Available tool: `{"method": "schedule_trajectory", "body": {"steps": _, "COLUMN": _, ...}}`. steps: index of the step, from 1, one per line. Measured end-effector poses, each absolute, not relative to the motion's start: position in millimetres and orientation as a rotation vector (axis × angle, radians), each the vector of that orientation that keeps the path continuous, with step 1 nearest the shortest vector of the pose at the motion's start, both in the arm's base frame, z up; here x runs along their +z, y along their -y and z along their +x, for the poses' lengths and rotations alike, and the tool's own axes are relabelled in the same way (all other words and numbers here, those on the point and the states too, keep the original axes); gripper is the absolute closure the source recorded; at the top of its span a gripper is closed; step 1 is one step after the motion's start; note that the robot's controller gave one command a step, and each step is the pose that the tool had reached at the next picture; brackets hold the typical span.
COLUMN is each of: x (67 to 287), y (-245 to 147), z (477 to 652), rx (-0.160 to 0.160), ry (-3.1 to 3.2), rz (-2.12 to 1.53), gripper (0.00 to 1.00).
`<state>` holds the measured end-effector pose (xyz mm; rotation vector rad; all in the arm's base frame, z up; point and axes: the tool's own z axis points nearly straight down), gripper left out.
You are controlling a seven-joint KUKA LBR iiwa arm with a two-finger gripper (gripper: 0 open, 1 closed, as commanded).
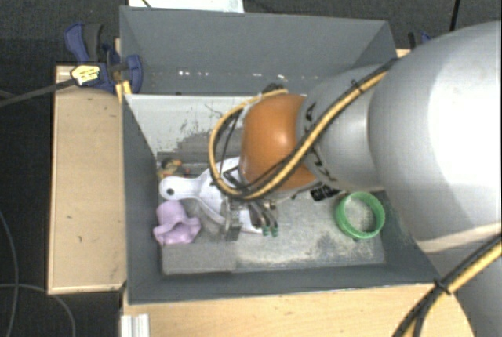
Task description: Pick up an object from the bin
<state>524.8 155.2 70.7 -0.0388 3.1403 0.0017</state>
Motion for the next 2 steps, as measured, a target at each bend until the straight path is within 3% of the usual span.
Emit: {"method": "schedule_trajectory", "body": {"steps": 2, "x": 82.6, "y": -155.0, "z": 524.5, "rx": 0.001, "ry": -3.141, "rz": -0.039, "gripper": 1.00}}
